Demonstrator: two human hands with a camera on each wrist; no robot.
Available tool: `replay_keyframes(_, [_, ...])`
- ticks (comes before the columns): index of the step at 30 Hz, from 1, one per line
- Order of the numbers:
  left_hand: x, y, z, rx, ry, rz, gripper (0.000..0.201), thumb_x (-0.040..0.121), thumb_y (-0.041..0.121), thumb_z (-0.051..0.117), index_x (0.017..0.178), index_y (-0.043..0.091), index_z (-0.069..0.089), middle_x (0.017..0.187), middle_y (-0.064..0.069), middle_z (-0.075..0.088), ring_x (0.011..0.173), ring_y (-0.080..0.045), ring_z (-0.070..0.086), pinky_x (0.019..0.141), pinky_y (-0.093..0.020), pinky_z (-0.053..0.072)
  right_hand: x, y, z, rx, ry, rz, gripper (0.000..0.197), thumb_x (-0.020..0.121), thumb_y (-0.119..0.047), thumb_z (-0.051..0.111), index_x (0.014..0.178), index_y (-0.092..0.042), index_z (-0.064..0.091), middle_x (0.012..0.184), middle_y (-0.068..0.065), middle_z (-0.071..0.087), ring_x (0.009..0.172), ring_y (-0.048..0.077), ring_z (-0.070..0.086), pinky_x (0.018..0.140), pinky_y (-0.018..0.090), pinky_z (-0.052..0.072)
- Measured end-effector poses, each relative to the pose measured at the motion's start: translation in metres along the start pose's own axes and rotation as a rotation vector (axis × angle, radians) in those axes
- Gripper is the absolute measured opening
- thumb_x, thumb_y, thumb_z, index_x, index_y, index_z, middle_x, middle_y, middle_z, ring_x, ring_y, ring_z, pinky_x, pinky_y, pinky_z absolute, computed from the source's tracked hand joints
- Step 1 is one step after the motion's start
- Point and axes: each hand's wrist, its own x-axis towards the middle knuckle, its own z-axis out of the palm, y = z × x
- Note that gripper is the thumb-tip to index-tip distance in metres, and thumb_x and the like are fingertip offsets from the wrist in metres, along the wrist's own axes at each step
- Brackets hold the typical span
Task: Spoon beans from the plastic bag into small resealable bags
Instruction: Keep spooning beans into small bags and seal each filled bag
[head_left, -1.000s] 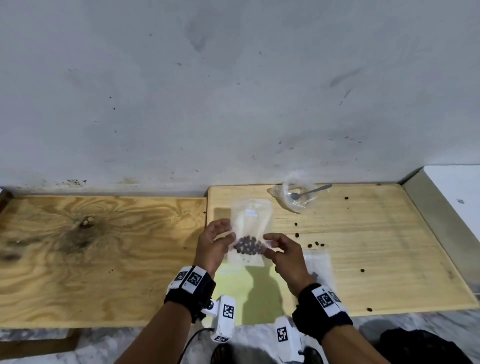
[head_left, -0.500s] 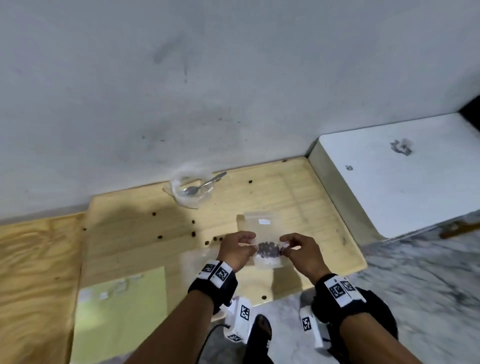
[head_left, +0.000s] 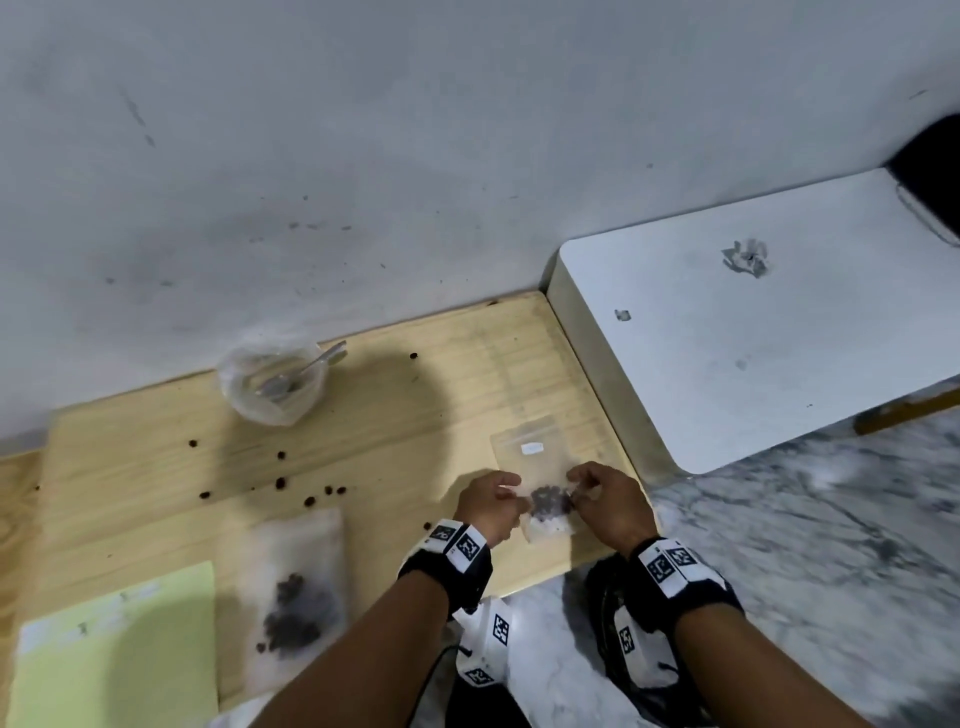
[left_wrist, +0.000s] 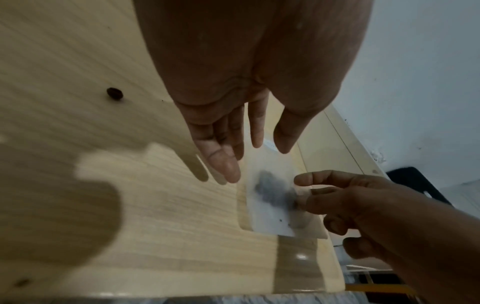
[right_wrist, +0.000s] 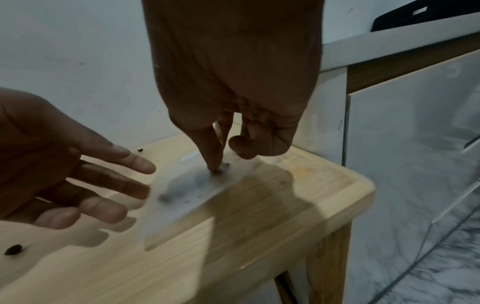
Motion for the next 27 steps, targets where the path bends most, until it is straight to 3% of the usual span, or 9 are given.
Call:
replay_keyframes(3, [-0.004,-0.003,-0.011,0.056,0.074,0.035,0.03,0.067,0.031,0.071,0.096,0.032,0.065,0.101,-0.001,0.07,0.087,-0.027,0.07,0.079,-0.038,0.057,-0.004,-0.005,0.002,-0.051,0.081,-0.01,0.027,0.083,-0.018,0.07,0.106,-0.031,0.068,0.122,-0.003,0.061,0.105,0.02,0.062,0.084,0.028,0.047])
replay_keyframes(4, [-0.007,-0.004,-0.018,0.07,0.097,0.049,0.029,0.067,0.032,0.071,0.095,0.032,0.065,0.1,0.001,0.071,0.089,-0.026,0.071,0.082,-0.039,0.057,-0.008,-0.011,0.005,-0.044,0.124,-0.024,0.027,0.083,-0.017,0.069,0.105,-0.032,0.067,0.123,-0.005,0.06,0.105,0.019,0.062,0.083,0.028,0.047])
replay_keyframes(6, [-0.016,-0.007,-0.034,0.059,0.152,0.092,0.019,0.077,0.024,0.072,0.095,0.026,0.067,0.092,0.0,0.072,0.08,-0.023,0.072,0.07,-0.031,0.056,-0.017,-0.029,0.013,-0.032,0.166,-0.09,0.023,0.084,-0.018,0.067,0.1,-0.034,0.068,0.116,-0.007,0.063,0.101,0.018,0.063,0.079,0.027,0.047])
replay_keyframes(9, [-0.032,-0.019,-0.072,0.011,0.281,0.155,0.008,0.085,0.015,0.069,0.091,0.021,0.069,0.079,-0.003,0.07,0.062,-0.015,0.067,0.052,-0.019,0.045,-0.033,-0.065,0.038,0.024,0.094,-0.145,0.009,0.084,-0.022,0.065,0.086,-0.03,0.069,0.091,-0.01,0.071,0.086,0.016,0.067,0.074,0.029,0.053])
replay_keyframes(11, [-0.047,-0.033,-0.104,0.0,0.359,0.16,0.007,0.087,0.016,0.068,0.092,0.02,0.069,0.078,-0.001,0.07,0.06,-0.013,0.066,0.055,-0.018,0.045,-0.047,-0.09,0.064,0.068,-0.004,-0.21,0.011,0.083,-0.021,0.066,0.08,-0.032,0.066,0.083,-0.012,0.071,0.082,0.013,0.067,0.074,0.029,0.054])
replay_keyframes(15, [-0.081,-0.068,-0.166,-0.022,0.513,0.138,0.006,0.087,0.017,0.068,0.093,0.02,0.07,0.082,-0.001,0.072,0.065,-0.019,0.068,0.066,-0.025,0.053,-0.079,-0.137,0.115,0.066,-0.142,-0.315,0.029,0.083,-0.024,0.067,0.069,-0.047,0.055,0.075,-0.022,0.062,0.08,0.01,0.064,0.076,0.028,0.051])
replay_keyframes(17, [-0.097,-0.091,-0.194,-0.044,0.587,0.112,0.006,0.087,0.016,0.068,0.091,0.02,0.071,0.082,-0.001,0.072,0.068,-0.021,0.068,0.066,-0.026,0.053,-0.094,-0.154,0.14,0.038,-0.189,-0.296,0.03,0.083,-0.026,0.068,0.066,-0.044,0.052,0.076,-0.022,0.06,0.082,0.01,0.061,0.074,0.026,0.048])
replay_keyframes(21, [-0.123,-0.138,-0.236,0.003,0.665,0.049,0.003,0.085,0.023,0.07,0.088,0.021,0.071,0.086,0.004,0.072,0.079,-0.021,0.069,0.08,-0.033,0.055,-0.118,-0.174,0.188,-0.033,-0.221,-0.196,0.021,0.079,-0.044,0.072,0.086,-0.036,0.054,0.087,-0.017,0.06,0.084,0.012,0.061,0.073,0.026,0.046])
replay_keyframes(27, [-0.133,-0.173,-0.26,0.117,0.517,0.017,0.012,0.083,0.02,0.071,0.094,0.017,0.072,0.103,0.003,0.065,0.092,-0.018,0.063,0.08,-0.022,0.043,-0.143,-0.184,0.225,-0.093,-0.138,-0.058,0.067,0.07,-0.062,0.075,0.121,-0.026,0.049,0.117,-0.001,0.054,0.103,0.025,0.061,0.083,0.037,0.05])
